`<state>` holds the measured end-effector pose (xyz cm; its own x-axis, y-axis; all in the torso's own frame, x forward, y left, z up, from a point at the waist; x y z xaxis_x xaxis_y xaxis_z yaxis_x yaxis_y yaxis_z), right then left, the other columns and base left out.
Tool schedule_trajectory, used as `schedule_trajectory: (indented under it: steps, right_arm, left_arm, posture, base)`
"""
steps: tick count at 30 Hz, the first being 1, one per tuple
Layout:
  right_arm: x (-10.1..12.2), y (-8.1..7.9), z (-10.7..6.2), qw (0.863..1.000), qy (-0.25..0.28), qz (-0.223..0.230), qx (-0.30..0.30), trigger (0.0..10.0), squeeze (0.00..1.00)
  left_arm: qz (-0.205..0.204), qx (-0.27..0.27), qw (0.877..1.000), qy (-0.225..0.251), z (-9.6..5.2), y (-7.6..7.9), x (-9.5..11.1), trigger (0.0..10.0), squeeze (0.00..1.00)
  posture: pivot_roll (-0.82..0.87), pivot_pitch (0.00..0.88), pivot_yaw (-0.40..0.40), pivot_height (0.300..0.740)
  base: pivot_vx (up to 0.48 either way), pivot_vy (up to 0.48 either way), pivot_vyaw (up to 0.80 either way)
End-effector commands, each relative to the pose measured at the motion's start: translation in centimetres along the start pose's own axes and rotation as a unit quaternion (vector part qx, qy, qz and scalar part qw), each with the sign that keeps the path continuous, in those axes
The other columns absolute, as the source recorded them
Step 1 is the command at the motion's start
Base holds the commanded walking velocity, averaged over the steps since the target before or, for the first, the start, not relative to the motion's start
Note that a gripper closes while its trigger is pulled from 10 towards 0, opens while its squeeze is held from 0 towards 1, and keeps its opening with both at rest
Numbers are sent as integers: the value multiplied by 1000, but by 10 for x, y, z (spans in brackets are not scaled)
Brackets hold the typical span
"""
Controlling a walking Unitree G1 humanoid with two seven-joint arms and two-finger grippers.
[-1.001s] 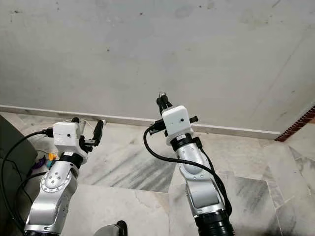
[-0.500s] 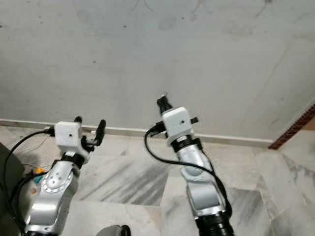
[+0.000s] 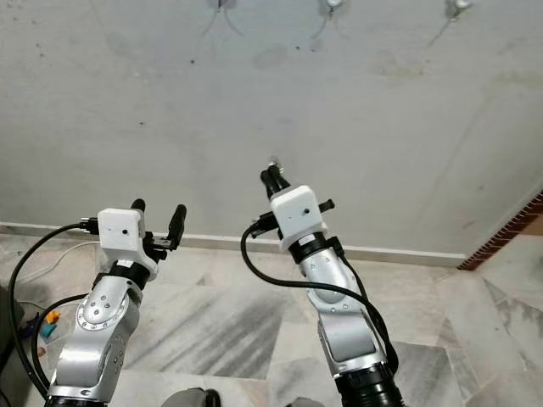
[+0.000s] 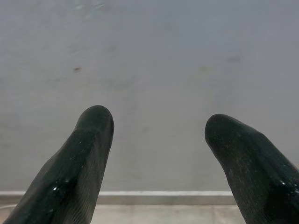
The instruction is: Hang keys on a hook
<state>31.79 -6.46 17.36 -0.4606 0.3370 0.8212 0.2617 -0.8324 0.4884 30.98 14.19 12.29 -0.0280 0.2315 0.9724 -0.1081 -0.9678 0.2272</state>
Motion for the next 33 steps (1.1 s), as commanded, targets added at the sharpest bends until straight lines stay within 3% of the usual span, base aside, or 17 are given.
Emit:
schedule_trajectory:
  steps: [1,6,33]
  right_arm:
    - [6,-4,3,1000,13,1,7,10000,0]
    - [7,-5,4,1000,15,2,7,10000,0]
    - [6,-2,3,1000,15,-2,1,10000,0]
  left_arm:
    - [4,10,1000,-5,-2,-8,-1,10000,0]
    - [10,9,1000,-6,-3,-8,-2,10000,0]
    - [5,16,1000,2,-2,-9,-1,10000,0]
  posture:
    - [39,171,16,740]
    - [40,170,15,740]
    - [38,166,14,740]
  base:
    - [319,311,0]
    - [335,304,0]
    - [446,0,0]
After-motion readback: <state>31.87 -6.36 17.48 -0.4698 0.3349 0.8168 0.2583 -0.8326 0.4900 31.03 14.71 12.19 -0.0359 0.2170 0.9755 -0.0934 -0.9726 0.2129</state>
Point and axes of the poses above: a point about 5 cm out from each wrist's last joint towards the gripper, its own z axis pointing out of the wrist towards the gripper, its own x axis along the axis of the wrist's last joint, y = z × x, the point moved 3 cm from there along z, pointing out of the wrist towards the gripper, and after that the axes turned 13 degrees about -z, right-handed, at the moved point
